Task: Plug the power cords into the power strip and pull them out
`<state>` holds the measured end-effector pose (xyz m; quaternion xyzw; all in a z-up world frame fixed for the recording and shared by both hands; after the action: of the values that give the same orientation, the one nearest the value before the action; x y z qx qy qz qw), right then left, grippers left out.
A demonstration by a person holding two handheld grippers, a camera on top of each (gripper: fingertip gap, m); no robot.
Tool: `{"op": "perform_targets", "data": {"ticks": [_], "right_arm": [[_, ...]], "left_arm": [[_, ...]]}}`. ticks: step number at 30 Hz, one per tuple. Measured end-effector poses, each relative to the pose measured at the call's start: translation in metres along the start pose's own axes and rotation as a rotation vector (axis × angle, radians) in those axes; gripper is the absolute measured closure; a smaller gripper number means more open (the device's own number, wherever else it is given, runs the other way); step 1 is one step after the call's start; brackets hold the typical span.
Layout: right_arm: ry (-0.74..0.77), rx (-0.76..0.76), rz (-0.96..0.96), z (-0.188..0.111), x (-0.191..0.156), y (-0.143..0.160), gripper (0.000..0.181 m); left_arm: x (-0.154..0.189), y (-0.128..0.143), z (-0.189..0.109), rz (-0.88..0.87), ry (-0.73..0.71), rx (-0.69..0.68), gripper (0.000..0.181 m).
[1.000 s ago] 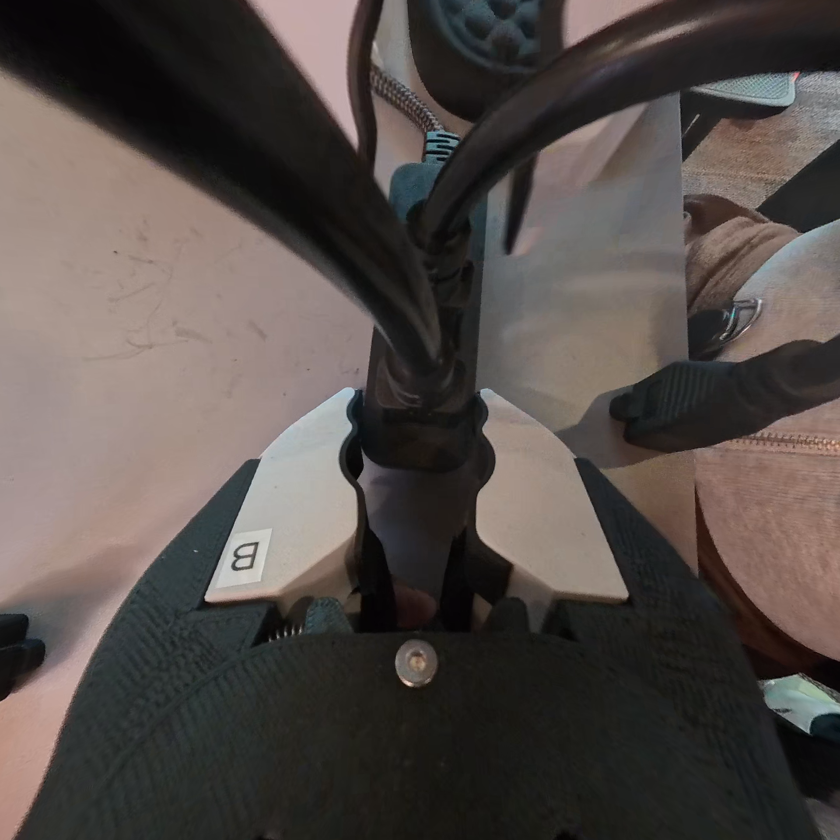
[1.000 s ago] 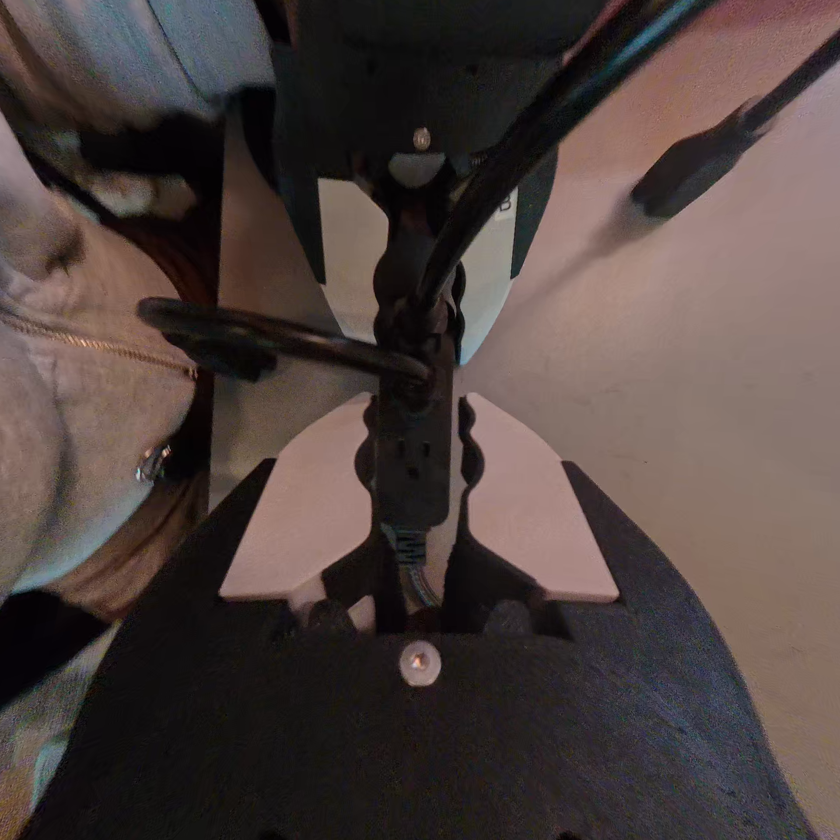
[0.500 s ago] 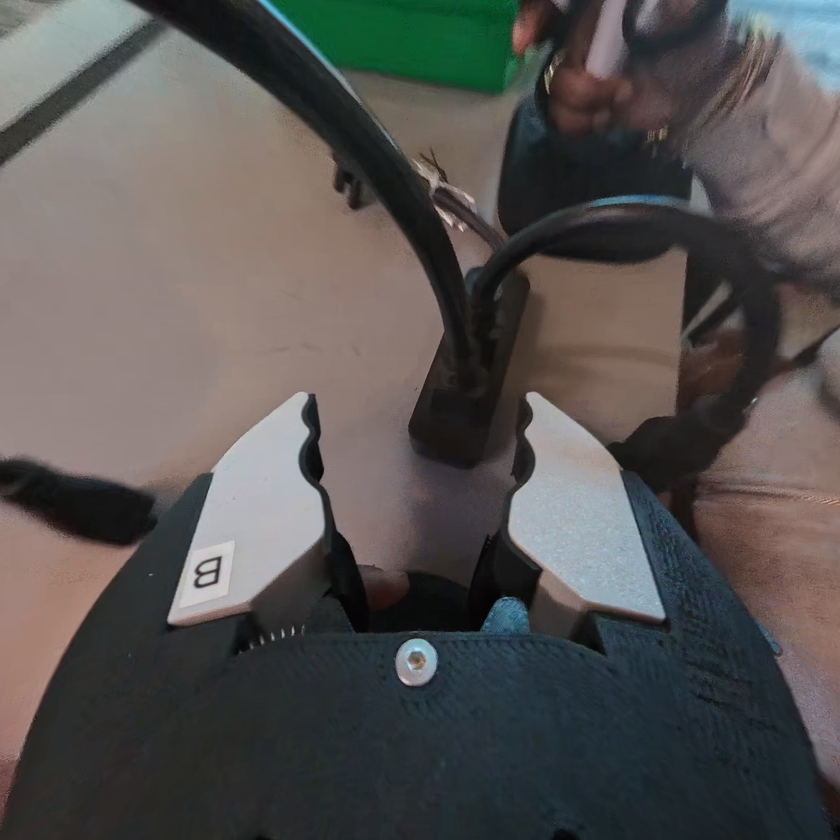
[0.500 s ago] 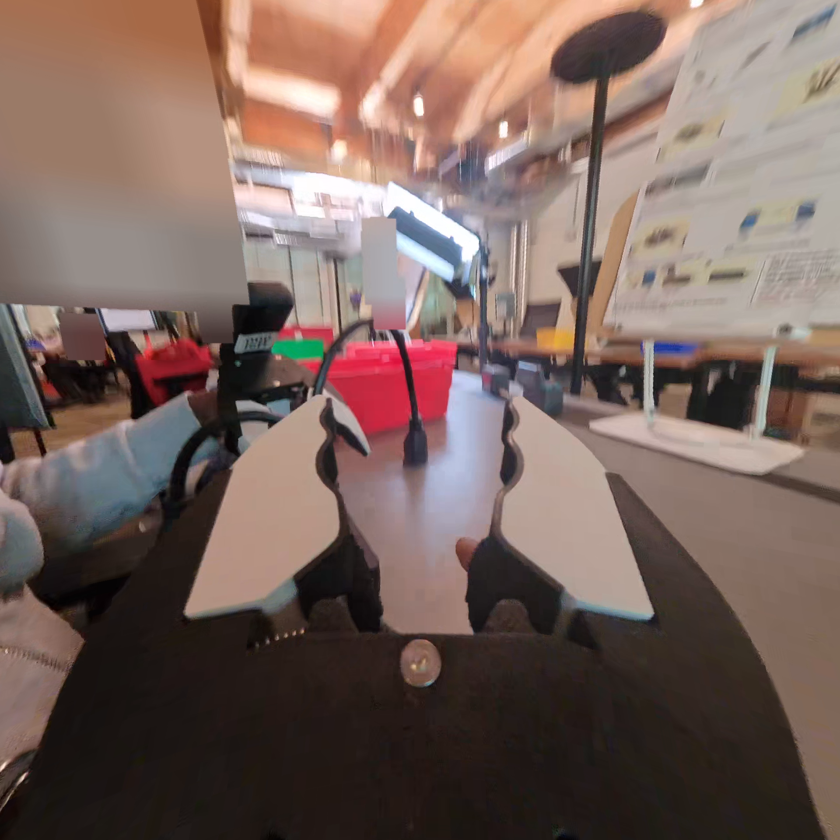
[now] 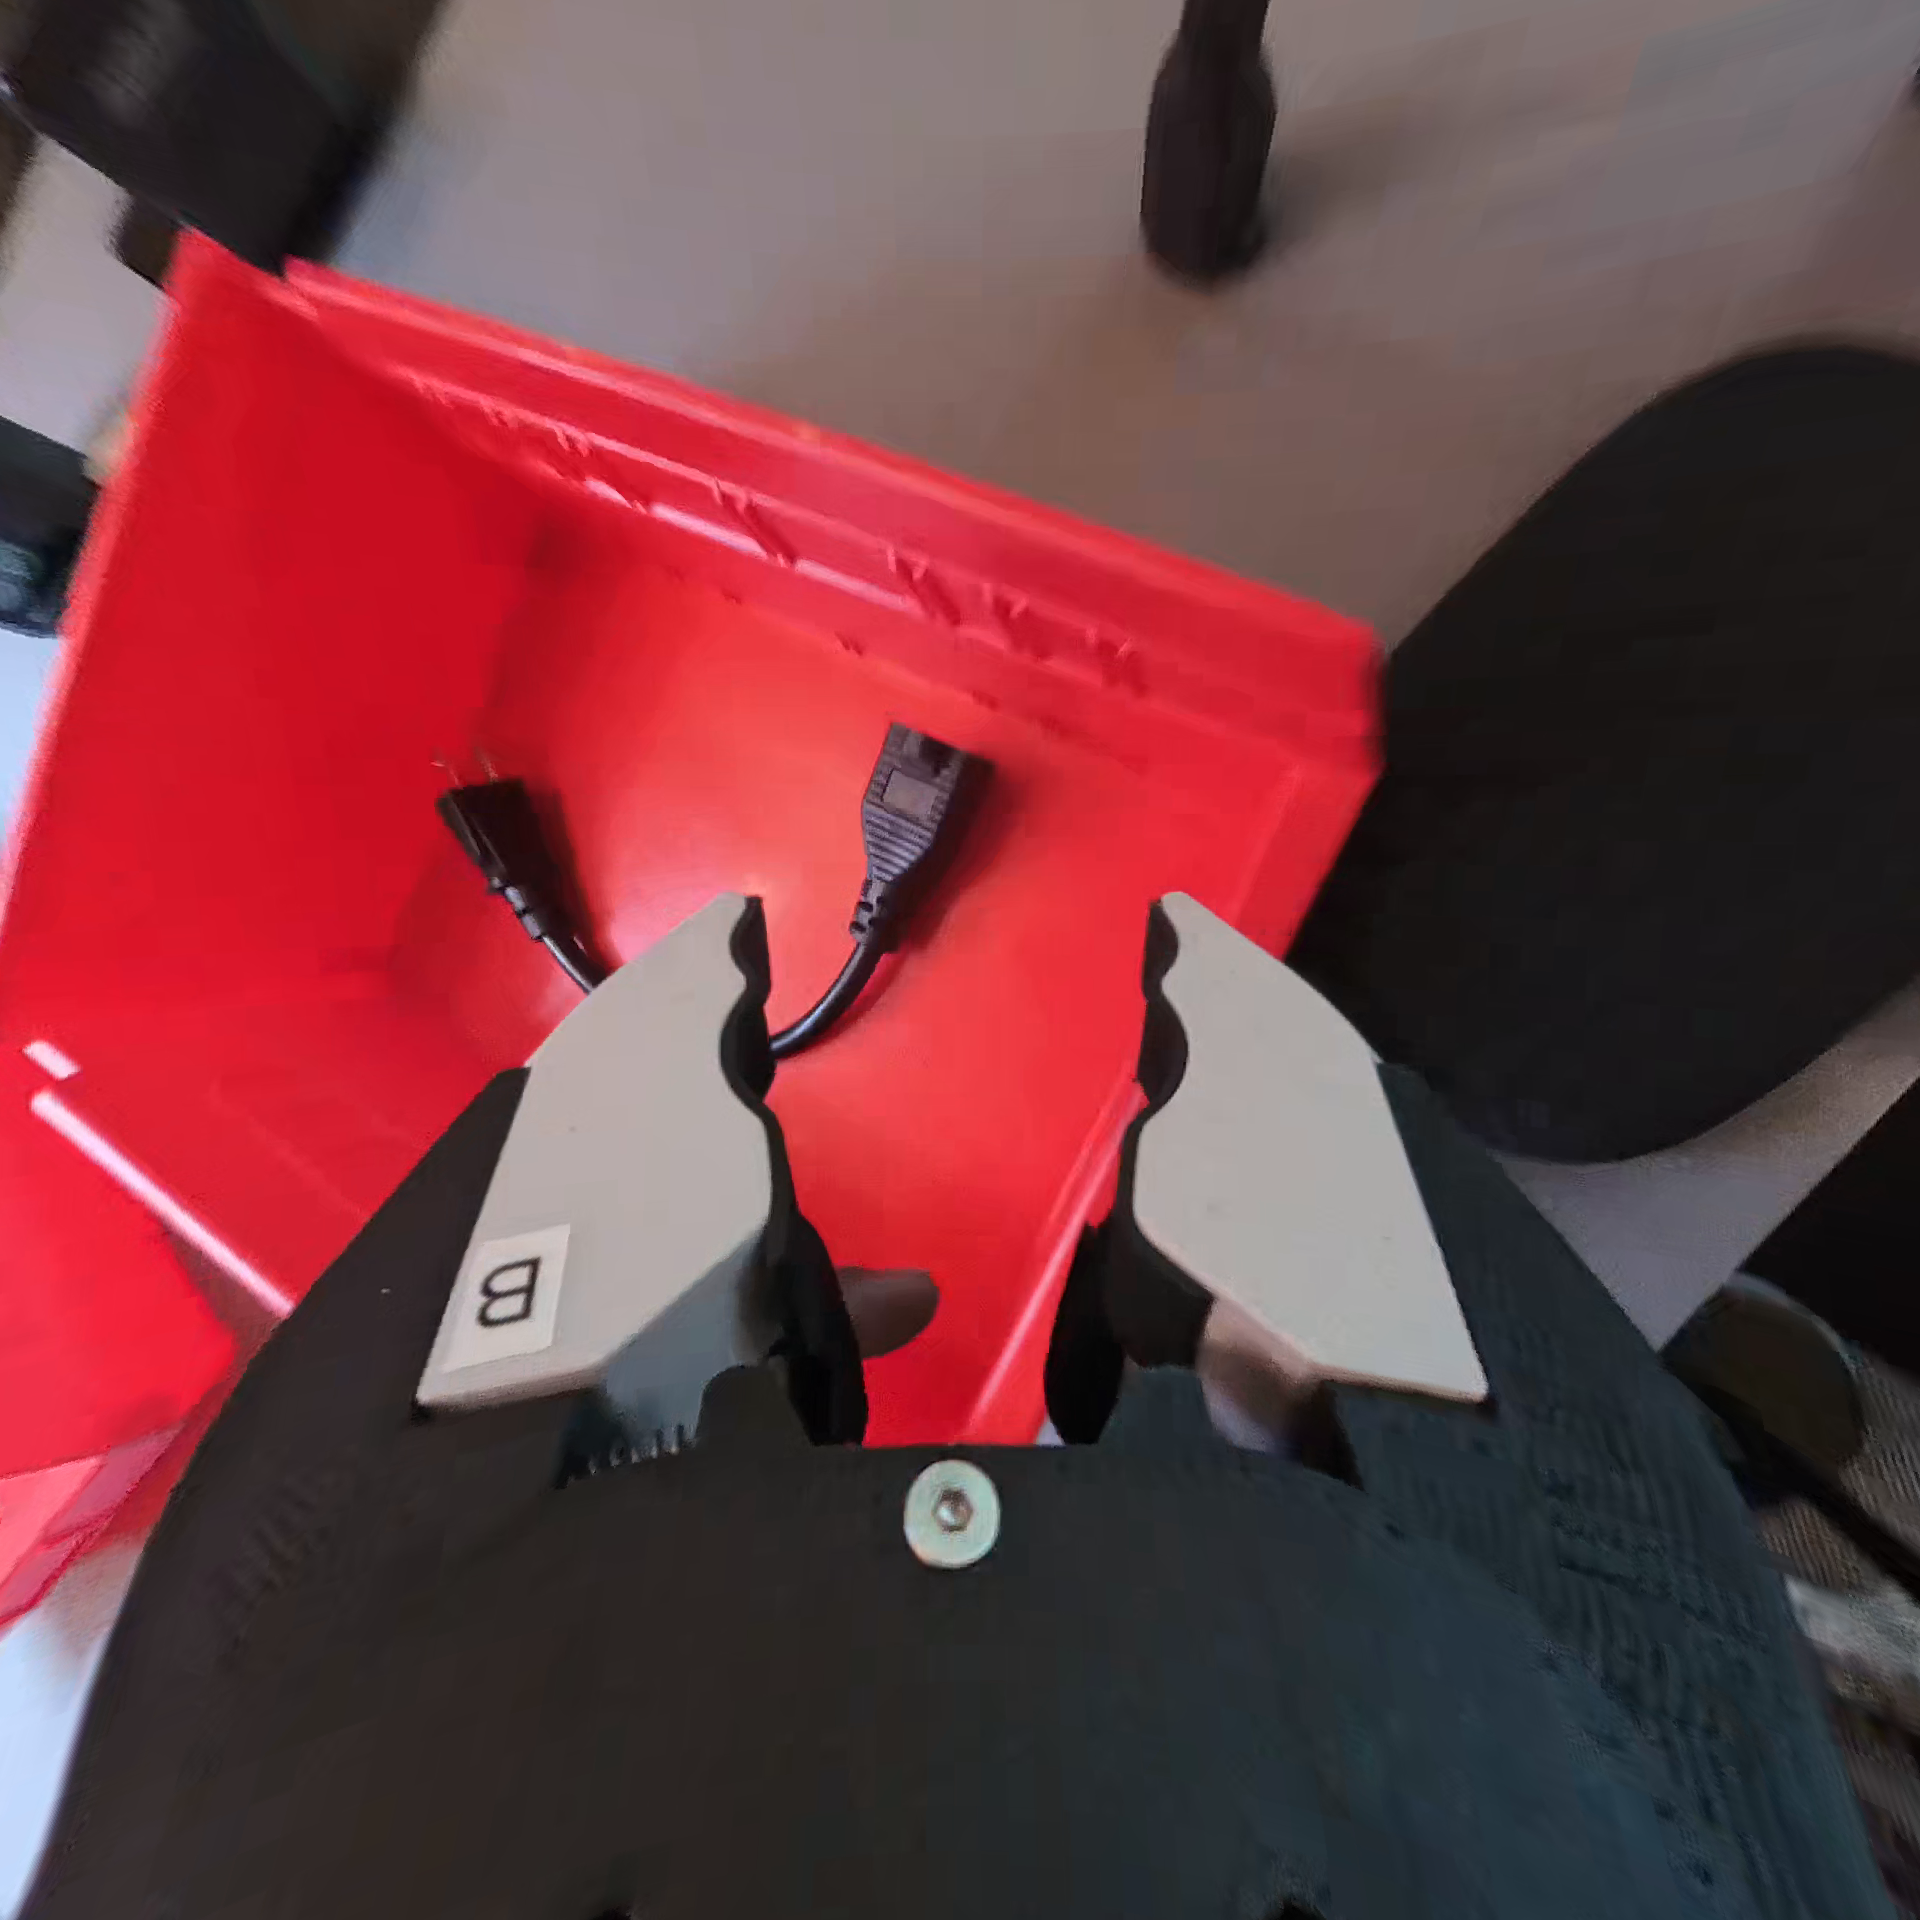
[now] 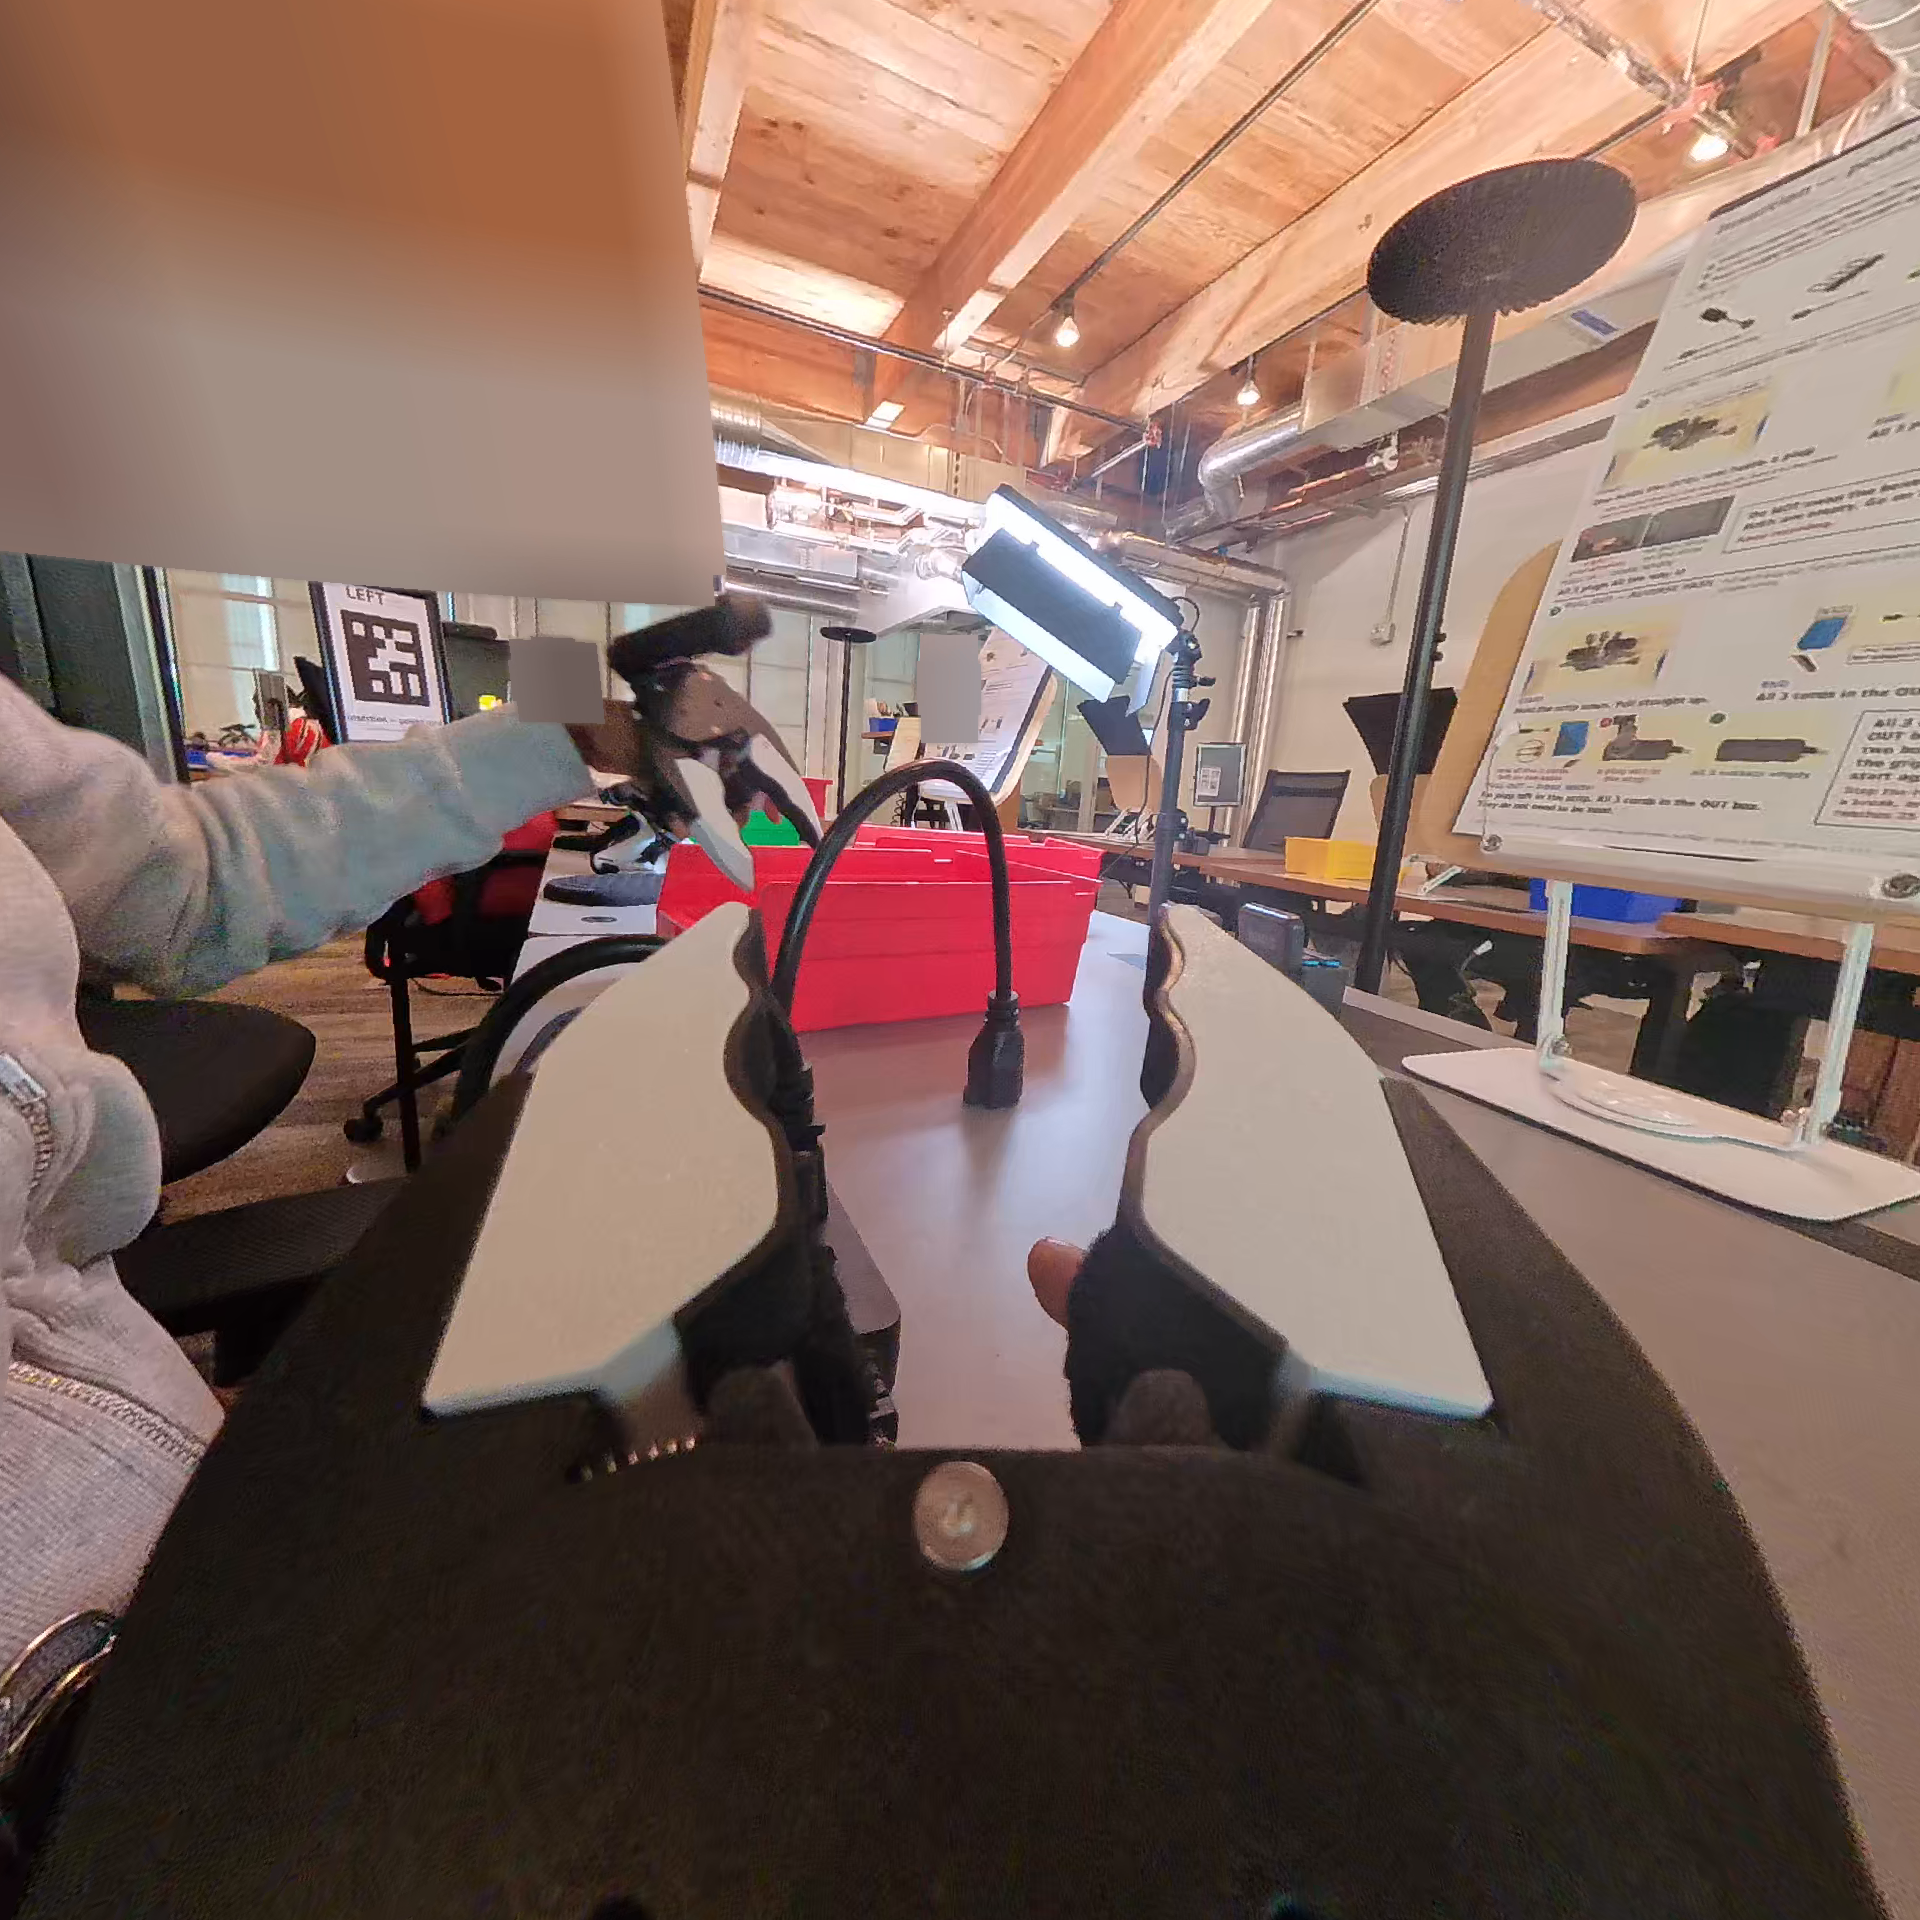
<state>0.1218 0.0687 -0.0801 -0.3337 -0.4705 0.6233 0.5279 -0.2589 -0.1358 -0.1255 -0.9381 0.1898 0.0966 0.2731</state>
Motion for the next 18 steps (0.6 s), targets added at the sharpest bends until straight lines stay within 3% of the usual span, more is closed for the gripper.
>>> {"op": "perform_targets", "data": {"ticks": [5,7,11,13,18], "right_arm": [[0.002,0.022,-0.003,-0.001,0.001,-0.002,0.112],[0.005,0.027,0.001,-0.001,0.002,-0.002,0.113],[0.002,0.024,-0.003,-0.001,0.001,-0.001,0.114],[0.0,0.022,-0.003,-0.001,0.001,-0.001,0.115],[-0.003,0.028,-0.003,-0.001,0.001,-0.001,0.119]], "left_arm": [[-0.018,0.024,0.036,0.088,0.089,-0.196,0.116],[-0.04,0.023,0.042,0.056,0.006,-0.2,0.116],[-0.098,0.01,0.049,-0.325,-0.188,-0.114,0.116],[-0.12,0.02,0.06,-0.42,-0.231,-0.159,0.118],[-0.142,0.046,0.1,-0.563,-0.186,-0.304,0.123]]}}
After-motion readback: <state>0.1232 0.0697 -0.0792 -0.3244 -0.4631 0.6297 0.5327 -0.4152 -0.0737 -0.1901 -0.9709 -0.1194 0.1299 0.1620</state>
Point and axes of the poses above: each gripper's, where its closed fingertips meet, z out along the fingers, y out of its underside, x = y × z across the jaws, the point moved 1 cm from there along -z, back along the fingers, and after that the axes turned 2 degrees about -x, right-handed, at the moved point
